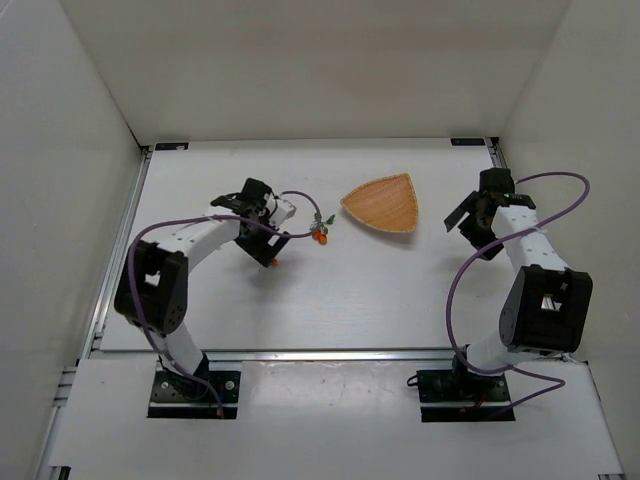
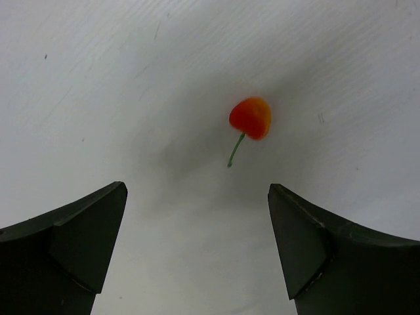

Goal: Place and organize the fake fruits in the fruit bowl

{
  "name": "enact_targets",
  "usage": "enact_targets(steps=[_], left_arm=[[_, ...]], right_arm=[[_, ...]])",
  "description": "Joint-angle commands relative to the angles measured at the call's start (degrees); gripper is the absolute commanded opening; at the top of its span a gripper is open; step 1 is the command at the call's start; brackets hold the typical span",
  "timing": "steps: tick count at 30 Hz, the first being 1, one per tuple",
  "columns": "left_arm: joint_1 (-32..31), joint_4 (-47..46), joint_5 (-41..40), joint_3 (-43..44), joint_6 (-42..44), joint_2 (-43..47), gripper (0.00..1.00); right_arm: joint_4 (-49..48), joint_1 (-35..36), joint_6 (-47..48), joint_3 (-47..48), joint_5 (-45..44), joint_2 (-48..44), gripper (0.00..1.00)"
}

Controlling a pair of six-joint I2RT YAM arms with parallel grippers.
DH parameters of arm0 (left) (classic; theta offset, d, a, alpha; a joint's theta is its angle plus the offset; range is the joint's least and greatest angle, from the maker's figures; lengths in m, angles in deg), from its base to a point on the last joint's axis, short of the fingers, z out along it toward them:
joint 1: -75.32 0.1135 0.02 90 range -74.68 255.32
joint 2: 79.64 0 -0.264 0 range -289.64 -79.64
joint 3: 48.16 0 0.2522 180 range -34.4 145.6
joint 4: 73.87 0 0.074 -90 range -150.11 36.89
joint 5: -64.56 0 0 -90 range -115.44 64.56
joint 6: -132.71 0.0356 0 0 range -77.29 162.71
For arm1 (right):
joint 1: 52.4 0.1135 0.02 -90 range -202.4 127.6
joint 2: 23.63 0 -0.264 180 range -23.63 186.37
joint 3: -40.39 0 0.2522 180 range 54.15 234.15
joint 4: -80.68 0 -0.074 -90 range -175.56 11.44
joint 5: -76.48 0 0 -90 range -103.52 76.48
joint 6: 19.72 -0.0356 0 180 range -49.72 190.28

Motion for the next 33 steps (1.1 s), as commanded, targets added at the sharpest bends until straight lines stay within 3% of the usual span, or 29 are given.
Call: enact_targets(steps=[1,4,10,28,32,33], left_arm=[[-2.6,-0.5,-3.6,4.8,2.5,-3.7,1.00],[-5.3,-0.5,-3.6,6.7,3.2,-7.2,0.97],[-6.5,-0.5,-4.2,5.6,4.0,-10.2,0.66],[-6.5,-0.5,-3.7,4.4,2.9,-15.0,0.32],[-6.0,-0.5,-3.7,5.7,2.9,-15.6,0.10],[-6.0,-0.5,-3.7,5.7,2.9,-15.6,0.10]], right_arm=[[0.6,1.7,-0.5,2.0,0.1,1.3,1.00],[0.6,2.2,-0.5,1.5,0.1,1.3,1.00],[1.6,2.2,-0.5,1.5,-1.8,1.3,1.00],[2.7,2.2,0.0,5.1,-3.2,3.5,1.00],[2.7,2.2,0.0,5.1,-3.2,3.5,1.00],[2.7,2.2,0.0,5.1,-3.2,3.5,1.00]])
